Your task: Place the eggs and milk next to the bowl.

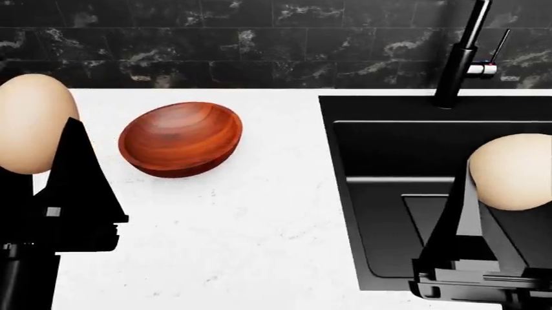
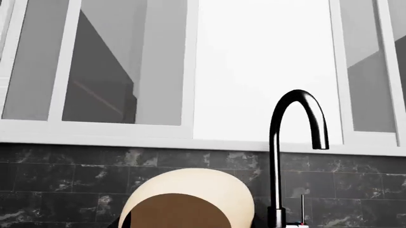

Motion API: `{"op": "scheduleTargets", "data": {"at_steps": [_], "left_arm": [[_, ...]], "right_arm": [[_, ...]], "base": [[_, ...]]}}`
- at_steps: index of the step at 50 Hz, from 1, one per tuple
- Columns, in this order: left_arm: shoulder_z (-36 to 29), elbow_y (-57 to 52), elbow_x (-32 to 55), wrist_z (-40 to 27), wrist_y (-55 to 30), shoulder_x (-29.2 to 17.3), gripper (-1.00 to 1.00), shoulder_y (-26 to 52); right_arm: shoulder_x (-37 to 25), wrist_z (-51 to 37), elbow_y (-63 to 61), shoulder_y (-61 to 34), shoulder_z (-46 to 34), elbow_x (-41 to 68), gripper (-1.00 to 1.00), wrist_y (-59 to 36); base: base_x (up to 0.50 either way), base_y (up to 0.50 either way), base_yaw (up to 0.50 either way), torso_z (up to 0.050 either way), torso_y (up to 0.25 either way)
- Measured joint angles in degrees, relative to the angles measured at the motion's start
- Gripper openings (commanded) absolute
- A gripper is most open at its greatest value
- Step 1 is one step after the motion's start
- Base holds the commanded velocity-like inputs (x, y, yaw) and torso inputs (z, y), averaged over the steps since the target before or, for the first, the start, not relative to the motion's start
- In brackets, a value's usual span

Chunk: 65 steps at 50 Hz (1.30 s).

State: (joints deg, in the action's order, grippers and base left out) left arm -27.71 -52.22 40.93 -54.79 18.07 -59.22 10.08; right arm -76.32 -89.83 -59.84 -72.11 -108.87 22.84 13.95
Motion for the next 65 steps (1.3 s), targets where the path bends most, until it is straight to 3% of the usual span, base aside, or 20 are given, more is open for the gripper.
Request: {"op": "scheduleTargets", "data": {"at_steps": [20,41,52,65], "left_arm": [[0.3,-0.13,-0.01,-0.11,0.22,-0.23,-1.0,-0.26],[0.41,0.02,0.08,-0.07,0.24,-0.19,-1.0,-0.32],[0.11,0.58,0.27,0.22,-0.14,0.27,-1.0,0.03],[-0.14,1.05,0.51,0.58,-0.41,0.72,-1.0,0.34]], "right_arm": [[0.14,0.02,-0.01,0.57,0.49,-0.01,-1.0,0.08],[1.16,1.84,0.03,-0.33,1.41,2.46,-1.0,1.28],[-2.84,15.39,0.26,-14.56,1.47,22.98,-1.0,-0.01],[-5.57,29.74,2.41,-29.58,6.46,50.91,-1.0,-11.22]], "base": [[0.0,0.32,0.0,0.0,0.0],[0.0,0.01,0.0,0.0,0.0],[0.0,0.0,0.0,0.001,0.0],[0.0,0.0,0.0,0.0,0.0]]}}
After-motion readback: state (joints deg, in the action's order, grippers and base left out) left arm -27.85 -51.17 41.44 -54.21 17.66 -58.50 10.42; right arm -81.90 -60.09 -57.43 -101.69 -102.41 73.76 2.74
